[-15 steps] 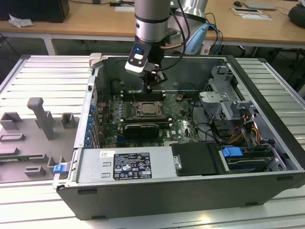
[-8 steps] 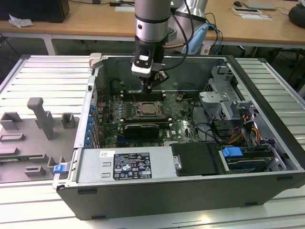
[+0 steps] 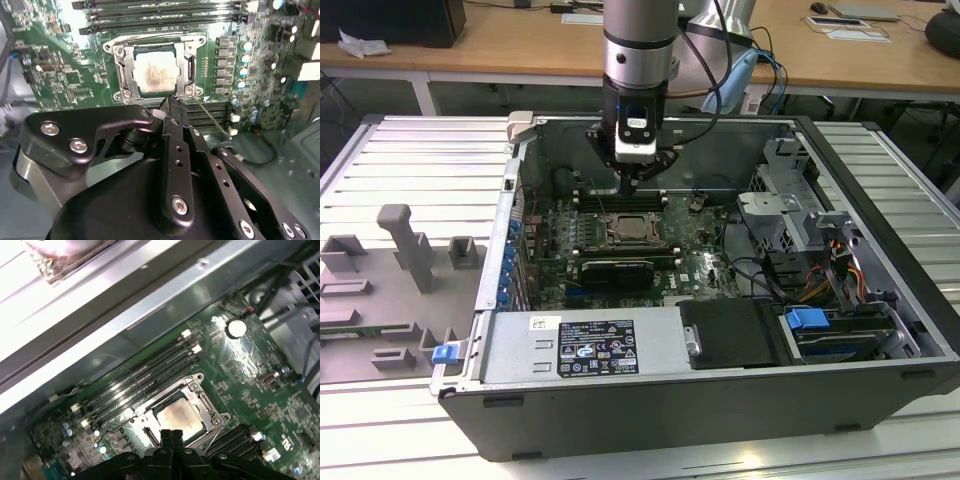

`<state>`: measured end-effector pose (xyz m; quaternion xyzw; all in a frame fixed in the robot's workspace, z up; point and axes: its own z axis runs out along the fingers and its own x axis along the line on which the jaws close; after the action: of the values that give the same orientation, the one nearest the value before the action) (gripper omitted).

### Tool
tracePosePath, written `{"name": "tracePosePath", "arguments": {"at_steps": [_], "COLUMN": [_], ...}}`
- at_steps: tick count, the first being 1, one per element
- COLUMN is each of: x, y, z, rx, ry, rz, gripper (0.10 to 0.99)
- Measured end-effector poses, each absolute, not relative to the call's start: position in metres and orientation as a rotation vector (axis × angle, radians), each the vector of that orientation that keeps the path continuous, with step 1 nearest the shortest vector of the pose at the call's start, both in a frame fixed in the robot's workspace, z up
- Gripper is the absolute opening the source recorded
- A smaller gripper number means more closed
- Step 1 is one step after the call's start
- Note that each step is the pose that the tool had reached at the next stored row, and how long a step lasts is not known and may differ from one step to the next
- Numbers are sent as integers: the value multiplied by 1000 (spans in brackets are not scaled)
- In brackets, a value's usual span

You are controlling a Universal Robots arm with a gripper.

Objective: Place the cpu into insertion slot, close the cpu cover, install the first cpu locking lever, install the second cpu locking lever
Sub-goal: 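Install the first cpu locking lever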

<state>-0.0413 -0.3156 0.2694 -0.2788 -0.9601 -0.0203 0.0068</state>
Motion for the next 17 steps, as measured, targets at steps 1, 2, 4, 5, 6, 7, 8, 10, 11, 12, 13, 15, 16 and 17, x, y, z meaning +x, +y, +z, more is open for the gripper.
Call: {"name": "tracePosePath", "arguments": {"at_steps": [1, 2, 4, 5, 6, 7, 8, 10, 11, 12, 13, 15, 16, 17], "x": [-41, -41, -41, -41, -41, -41, -41, -41, -41, -41, -41, -41, -41, -41], "y": [-316, -316, -316, -316, -316, -316, -316, -316, -316, -316, -316, -316, -316, -316], "z": [269, 269, 269, 269, 269, 269, 269, 269, 269, 269, 269, 269, 269, 269], "rx": [-844, -822, -735, -709, -653, -577, -550, -477, -448, -393, -336, -277, -230, -201], "ry": [-3011, -3017, -3038, -3044, -3055, -3070, -3074, -3086, -3090, -3096, -3103, -3108, -3111, -3113], "rz": [-63, -63, -62, -62, -62, -61, -61, -60, -60, -59, -59, -58, -58, -57], "gripper": [106, 106, 106, 106, 106, 106, 106, 106, 106, 106, 106, 106, 106, 106]}}
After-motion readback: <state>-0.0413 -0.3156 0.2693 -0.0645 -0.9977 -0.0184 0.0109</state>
